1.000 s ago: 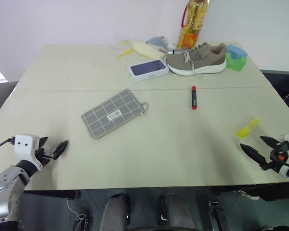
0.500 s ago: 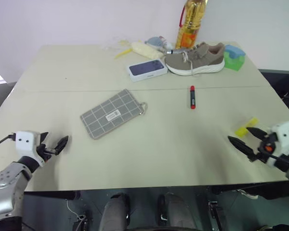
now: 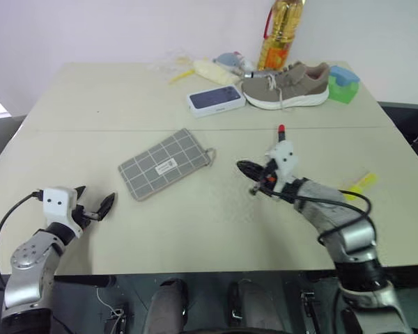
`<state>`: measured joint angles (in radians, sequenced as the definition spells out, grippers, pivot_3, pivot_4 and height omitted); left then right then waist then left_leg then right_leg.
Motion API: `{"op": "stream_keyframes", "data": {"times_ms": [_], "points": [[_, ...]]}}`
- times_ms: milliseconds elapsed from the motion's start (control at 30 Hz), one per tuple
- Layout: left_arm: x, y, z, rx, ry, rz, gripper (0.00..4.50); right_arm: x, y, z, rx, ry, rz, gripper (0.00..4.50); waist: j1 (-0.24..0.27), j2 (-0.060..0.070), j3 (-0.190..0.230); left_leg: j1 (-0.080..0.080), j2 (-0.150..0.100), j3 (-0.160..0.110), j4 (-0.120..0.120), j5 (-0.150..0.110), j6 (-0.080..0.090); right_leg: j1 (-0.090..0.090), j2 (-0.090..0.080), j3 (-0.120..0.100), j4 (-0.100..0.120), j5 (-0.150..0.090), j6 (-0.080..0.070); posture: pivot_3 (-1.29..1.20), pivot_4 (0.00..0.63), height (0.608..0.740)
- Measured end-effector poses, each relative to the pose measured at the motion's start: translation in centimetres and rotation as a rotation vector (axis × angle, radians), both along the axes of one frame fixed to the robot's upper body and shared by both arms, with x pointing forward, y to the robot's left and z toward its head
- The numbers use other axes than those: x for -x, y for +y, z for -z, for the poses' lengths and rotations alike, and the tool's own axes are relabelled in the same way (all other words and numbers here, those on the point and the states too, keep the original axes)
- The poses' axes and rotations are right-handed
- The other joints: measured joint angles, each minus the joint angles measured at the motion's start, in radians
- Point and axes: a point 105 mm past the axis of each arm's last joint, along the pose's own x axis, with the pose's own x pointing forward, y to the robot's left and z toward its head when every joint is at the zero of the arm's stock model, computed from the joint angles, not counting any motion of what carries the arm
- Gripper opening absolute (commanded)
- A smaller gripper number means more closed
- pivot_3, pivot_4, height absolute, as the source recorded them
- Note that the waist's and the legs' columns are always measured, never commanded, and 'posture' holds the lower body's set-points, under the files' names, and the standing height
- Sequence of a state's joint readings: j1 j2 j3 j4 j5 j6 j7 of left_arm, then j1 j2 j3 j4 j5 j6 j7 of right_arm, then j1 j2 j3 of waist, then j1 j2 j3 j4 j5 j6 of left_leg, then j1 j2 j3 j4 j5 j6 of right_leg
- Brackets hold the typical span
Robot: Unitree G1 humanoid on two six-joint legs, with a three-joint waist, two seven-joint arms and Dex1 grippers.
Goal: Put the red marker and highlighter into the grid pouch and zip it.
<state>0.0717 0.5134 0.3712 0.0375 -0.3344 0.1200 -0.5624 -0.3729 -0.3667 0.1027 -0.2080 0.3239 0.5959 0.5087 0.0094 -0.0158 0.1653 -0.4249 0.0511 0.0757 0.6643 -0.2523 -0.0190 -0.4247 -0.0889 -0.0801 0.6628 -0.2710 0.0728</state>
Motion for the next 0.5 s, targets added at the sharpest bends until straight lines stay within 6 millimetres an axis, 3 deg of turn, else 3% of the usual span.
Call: {"op": "stream_keyframes", "data": {"times_ms": [200, 333, 500], "points": [[0.1, -0.1, -0.4, -0.074, -0.023, 0.039, 4.5, -3.1, 7.8, -0.2, 0.039, -0.036, -0.052, 0.04, -0.027, 0.0, 0.0, 0.001, 0.002, 0.0, -0.001, 0.0, 0.0, -0.002, 0.002, 0.0, 0.002, 0.0, -0.001, 0.0, 0.15, 0.724], [0.4, 0.1, -0.2, -0.094, -0.017, 0.043, 4.5, -4.7, 9.3, -0.1, 0.085, -0.046, -0.013, 0.04, -0.023, 0.0, 0.0, -0.001, 0.001, 0.0, -0.001, 0.0, 0.0, -0.002, -0.001, 0.0, 0.001, 0.001, -0.001, 0.0, 0.15, 0.724], [0.9, 0.2, -0.1, -0.129, -0.017, 0.056, 4.5, -5.7, 10.2, 2.4, 0.129, 0.098, 0.023, 0.04, -0.028, 0.0, 0.0, 0.0, 0.002, 0.001, -0.001, 0.0, 0.0, -0.002, -0.001, 0.0, 0.001, 0.001, -0.001, 0.0, 0.15, 0.724]]}}
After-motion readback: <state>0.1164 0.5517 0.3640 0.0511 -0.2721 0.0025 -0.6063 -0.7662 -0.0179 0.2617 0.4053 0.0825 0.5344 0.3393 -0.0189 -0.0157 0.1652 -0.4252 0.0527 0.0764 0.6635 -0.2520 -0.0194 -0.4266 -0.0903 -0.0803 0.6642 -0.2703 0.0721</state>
